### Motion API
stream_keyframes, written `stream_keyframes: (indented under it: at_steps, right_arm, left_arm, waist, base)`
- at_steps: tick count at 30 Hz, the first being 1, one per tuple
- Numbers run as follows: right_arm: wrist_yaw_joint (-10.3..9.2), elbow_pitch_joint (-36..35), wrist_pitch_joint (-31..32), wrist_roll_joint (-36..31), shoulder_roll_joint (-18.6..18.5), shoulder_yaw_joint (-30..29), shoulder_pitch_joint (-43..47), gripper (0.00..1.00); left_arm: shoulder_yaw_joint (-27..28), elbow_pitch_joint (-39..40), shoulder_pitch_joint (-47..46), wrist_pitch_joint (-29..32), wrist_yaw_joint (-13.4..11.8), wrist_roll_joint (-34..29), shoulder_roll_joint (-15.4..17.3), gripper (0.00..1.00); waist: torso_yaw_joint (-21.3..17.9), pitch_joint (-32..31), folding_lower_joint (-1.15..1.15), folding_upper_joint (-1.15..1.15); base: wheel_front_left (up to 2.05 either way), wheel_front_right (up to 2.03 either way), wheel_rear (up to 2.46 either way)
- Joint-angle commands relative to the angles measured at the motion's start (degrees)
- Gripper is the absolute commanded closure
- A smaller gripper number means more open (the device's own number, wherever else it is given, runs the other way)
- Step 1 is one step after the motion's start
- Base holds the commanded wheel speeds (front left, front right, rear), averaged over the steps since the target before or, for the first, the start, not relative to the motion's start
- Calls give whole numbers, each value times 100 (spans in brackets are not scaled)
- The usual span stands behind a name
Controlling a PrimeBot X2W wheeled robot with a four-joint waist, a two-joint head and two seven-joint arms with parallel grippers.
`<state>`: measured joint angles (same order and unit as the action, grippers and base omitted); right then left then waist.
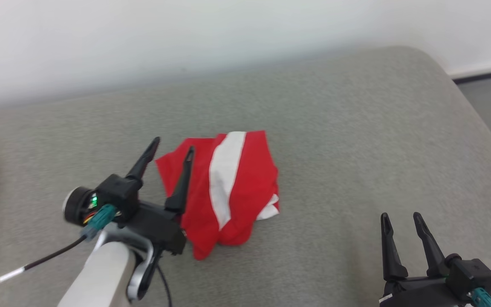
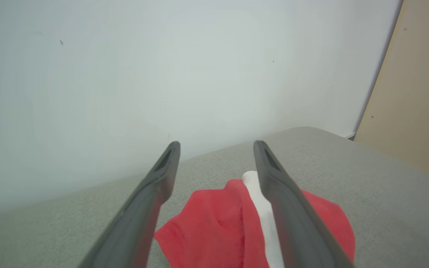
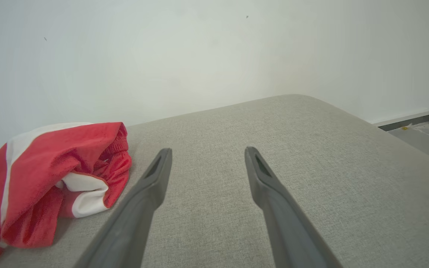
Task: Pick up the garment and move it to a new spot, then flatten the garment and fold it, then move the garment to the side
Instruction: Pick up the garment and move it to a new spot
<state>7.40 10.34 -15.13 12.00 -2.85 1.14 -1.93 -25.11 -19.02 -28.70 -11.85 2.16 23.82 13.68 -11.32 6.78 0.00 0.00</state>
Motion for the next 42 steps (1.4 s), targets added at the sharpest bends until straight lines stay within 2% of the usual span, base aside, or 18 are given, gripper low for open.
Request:
stream_keyframes:
  at_steps: [1, 4, 11, 21, 29, 42]
  right_arm:
    - [17, -30, -3, -40, -7, -19, 66, 0]
    - [17, -63, 4, -52, -8, -11, 123, 0]
    - [17, -200, 86, -107, -9, -29, 253, 0]
    - [17, -361, 265, -158, -8, -82, 388, 0]
    - [17, -444, 330, -159, -8, -95, 456, 0]
    - [17, -443, 378, -146, -8, -106, 473, 0]
  left_arm:
    - [62, 95, 191, -20, -61, 9, 92, 0]
    - [139, 264, 329, -39, -123, 8, 229, 0]
    - [453, 876, 994, -126, -452, 86, 571, 0]
    - [754, 1406, 1966, -249, -809, 242, 662, 0]
    - [901, 1599, 2550, -320, -841, 249, 650, 0]
    - [1185, 1576, 3014, -337, -662, 90, 472, 0]
  waist:
    - [455, -337, 0, 0]
    - [613, -414, 0, 0]
    - [1083, -580, 0, 0]
    - [1359, -750, 0, 0]
    - [1389, -774, 0, 0]
    - [1350, -708, 0, 0]
  base:
    - [0, 0, 0]
    - [0, 0, 0]
    - [0, 0, 0]
    - [0, 0, 0]
    - [0, 0, 0]
    - [0, 0, 0]
